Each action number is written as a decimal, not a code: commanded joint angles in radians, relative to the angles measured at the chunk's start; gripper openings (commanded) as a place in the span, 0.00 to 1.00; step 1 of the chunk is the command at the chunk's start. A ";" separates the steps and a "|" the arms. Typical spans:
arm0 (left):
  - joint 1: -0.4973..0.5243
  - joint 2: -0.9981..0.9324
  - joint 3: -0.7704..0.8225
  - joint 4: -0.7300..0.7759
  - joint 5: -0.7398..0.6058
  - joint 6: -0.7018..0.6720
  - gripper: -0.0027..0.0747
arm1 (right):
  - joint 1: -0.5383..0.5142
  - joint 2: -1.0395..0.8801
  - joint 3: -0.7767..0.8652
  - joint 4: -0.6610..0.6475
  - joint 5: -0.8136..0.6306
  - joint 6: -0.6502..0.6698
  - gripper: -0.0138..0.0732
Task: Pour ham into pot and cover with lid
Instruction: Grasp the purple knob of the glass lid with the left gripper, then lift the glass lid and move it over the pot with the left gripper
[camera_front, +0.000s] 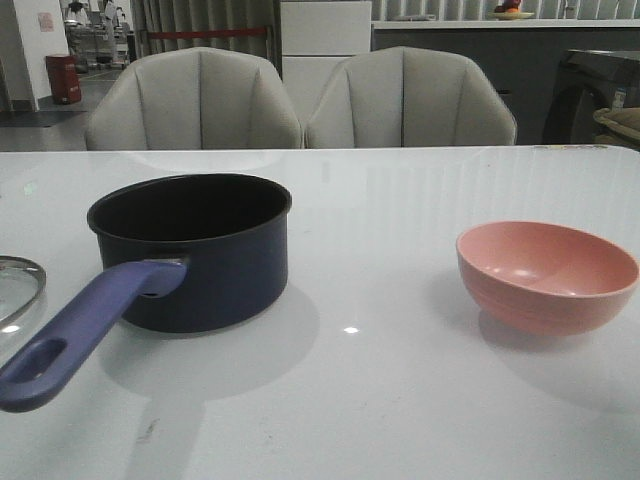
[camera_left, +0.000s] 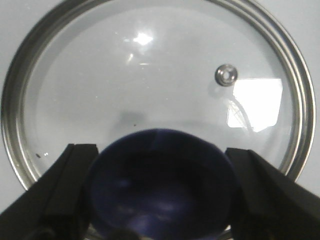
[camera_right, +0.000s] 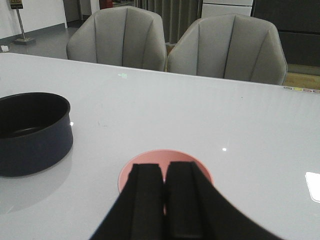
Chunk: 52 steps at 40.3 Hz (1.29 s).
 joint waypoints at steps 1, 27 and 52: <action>0.002 -0.080 -0.053 -0.008 0.016 -0.003 0.18 | 0.001 0.008 -0.025 0.004 -0.072 -0.007 0.33; -0.028 -0.199 -0.285 -0.007 0.161 -0.003 0.18 | 0.001 0.008 -0.025 0.004 -0.074 -0.007 0.33; -0.391 -0.138 -0.428 -0.005 0.173 -0.019 0.18 | 0.003 0.008 -0.025 0.004 -0.075 -0.007 0.33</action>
